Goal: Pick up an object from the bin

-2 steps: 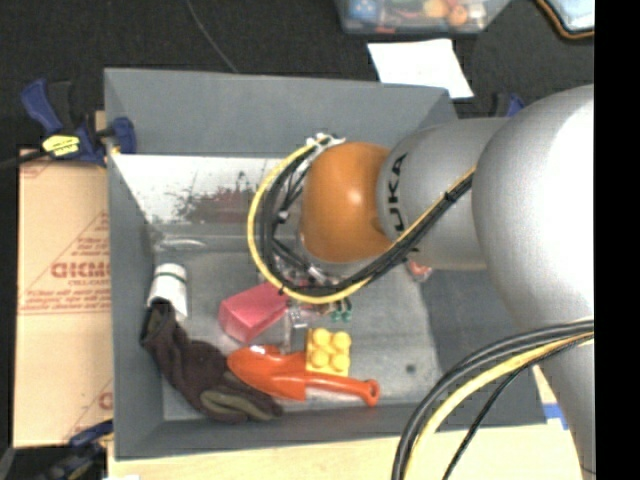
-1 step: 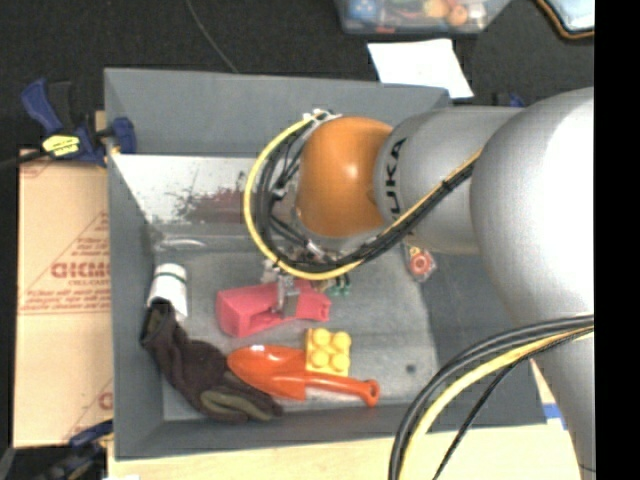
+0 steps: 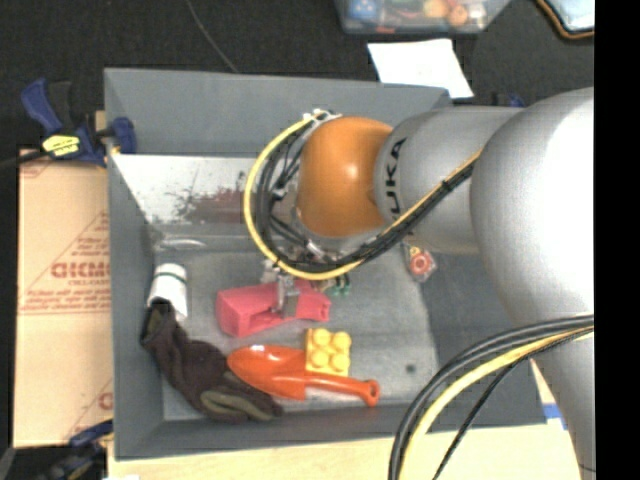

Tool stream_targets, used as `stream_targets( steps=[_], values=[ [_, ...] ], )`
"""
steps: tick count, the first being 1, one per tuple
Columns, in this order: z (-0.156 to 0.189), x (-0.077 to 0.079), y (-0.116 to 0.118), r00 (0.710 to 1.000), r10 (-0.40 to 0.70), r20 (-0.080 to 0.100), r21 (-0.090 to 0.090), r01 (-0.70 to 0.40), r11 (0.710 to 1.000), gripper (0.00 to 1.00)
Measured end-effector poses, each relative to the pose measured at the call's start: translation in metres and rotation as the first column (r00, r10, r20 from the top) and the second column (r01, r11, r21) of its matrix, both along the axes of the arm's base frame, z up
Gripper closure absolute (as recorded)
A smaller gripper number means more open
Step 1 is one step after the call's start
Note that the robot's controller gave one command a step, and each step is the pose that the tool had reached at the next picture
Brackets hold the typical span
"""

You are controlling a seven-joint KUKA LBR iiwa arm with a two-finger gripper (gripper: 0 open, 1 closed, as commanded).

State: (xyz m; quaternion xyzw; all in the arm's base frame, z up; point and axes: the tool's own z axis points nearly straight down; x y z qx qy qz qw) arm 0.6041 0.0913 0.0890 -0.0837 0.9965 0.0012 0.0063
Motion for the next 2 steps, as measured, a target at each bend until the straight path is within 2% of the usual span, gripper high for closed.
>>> stream_targets(
  steps=[1, 2],
  values=[
    [0.0775, -0.0121, -0.0206, 0.980, 0.199, 0.000, -0.003, -0.199, 0.980, 1.00],
    [0.0775, -0.0121, -0.0205, 0.980, 0.198, 0.000, -0.003, -0.198, 0.980, 1.00]
  ],
)
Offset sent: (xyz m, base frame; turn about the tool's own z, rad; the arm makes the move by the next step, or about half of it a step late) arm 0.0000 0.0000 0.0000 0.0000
